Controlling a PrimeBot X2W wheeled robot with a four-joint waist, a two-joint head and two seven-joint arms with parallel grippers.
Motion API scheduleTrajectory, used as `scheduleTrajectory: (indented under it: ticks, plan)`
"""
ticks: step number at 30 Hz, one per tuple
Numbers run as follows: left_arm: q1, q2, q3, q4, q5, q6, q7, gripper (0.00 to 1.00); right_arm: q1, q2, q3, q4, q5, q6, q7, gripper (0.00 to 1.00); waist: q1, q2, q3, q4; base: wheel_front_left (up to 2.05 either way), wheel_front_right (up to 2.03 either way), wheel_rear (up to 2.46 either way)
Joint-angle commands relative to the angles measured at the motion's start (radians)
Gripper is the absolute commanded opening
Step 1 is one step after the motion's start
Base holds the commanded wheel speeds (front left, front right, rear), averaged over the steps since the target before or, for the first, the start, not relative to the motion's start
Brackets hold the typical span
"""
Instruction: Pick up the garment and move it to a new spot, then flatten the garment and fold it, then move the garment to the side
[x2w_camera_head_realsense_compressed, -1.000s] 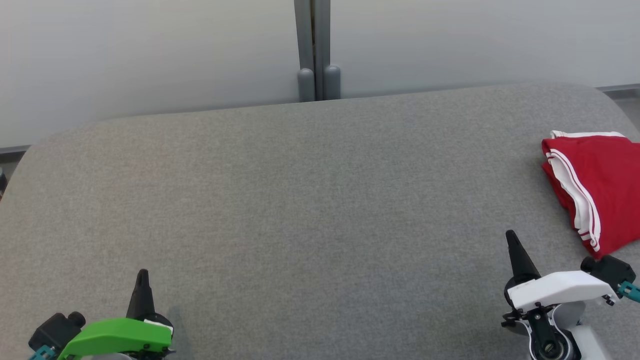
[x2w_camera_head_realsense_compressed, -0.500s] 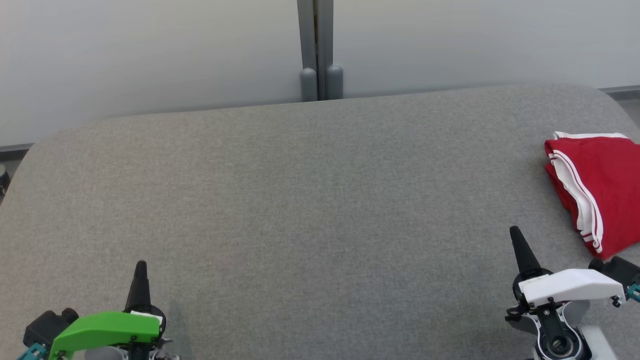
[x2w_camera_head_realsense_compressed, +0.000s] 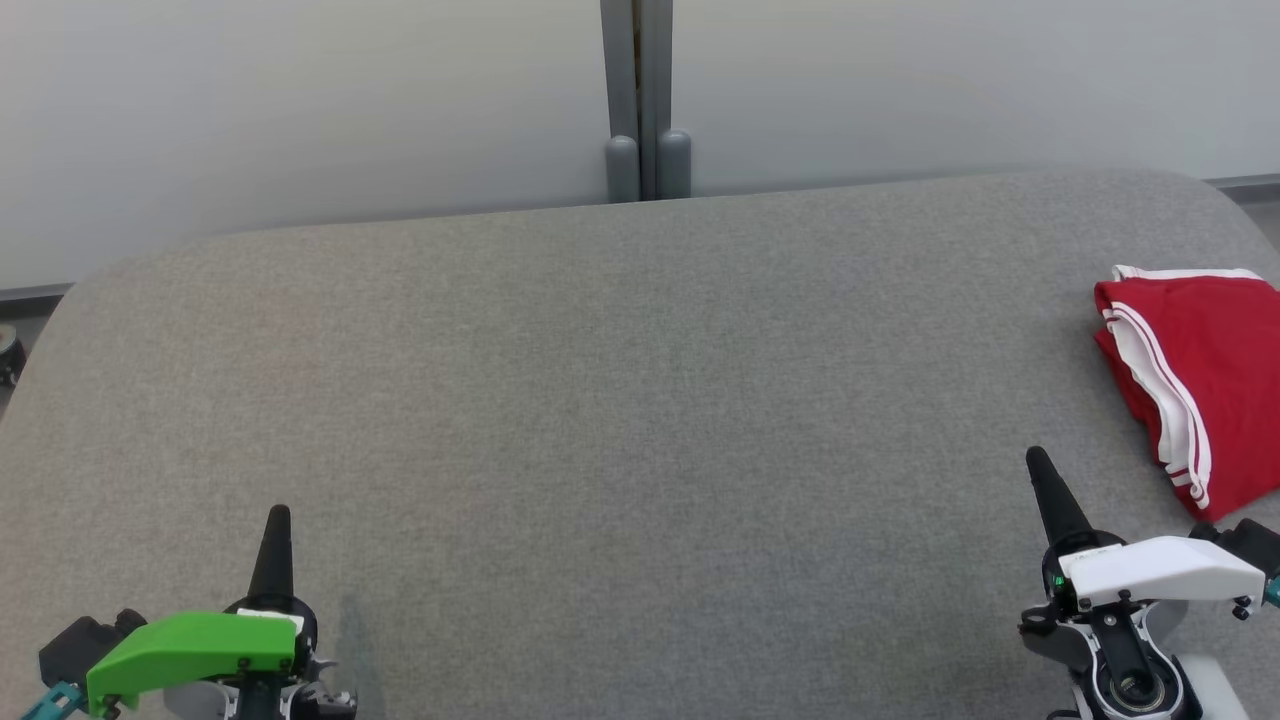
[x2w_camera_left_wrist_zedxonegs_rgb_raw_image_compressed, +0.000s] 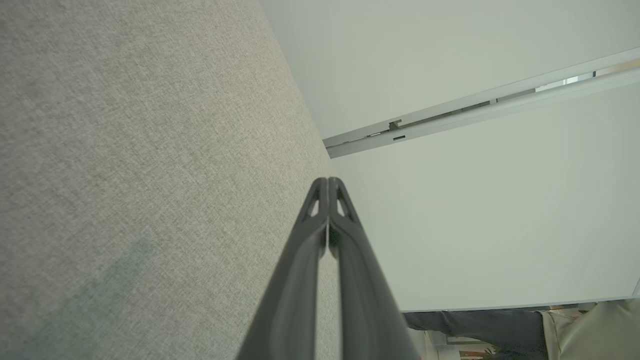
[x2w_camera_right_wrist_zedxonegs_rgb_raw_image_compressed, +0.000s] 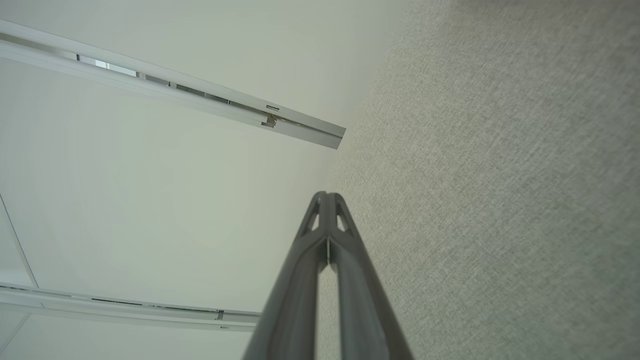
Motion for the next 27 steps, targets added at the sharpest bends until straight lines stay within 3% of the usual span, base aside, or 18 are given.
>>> scheduleTrajectory:
  ticks: [1,27]
  plan:
    - [-0.027,0.008,0.007,-0.011,-0.027,-0.006,0.007,0.0,0.006,-0.006,-0.004,-0.014,0.026,0.0,0.009,0.0,0.0,0.0,0.0,0.001,0.0,0.0,0.0]
    - [-0.05,0.009,0.029,-0.026,-0.23,-0.017,0.062,0.0,0.021,-0.007,-0.024,-0.055,0.227,0.0,0.062,0.0,0.0,0.0,0.0,0.012,0.0,0.0,0.0]
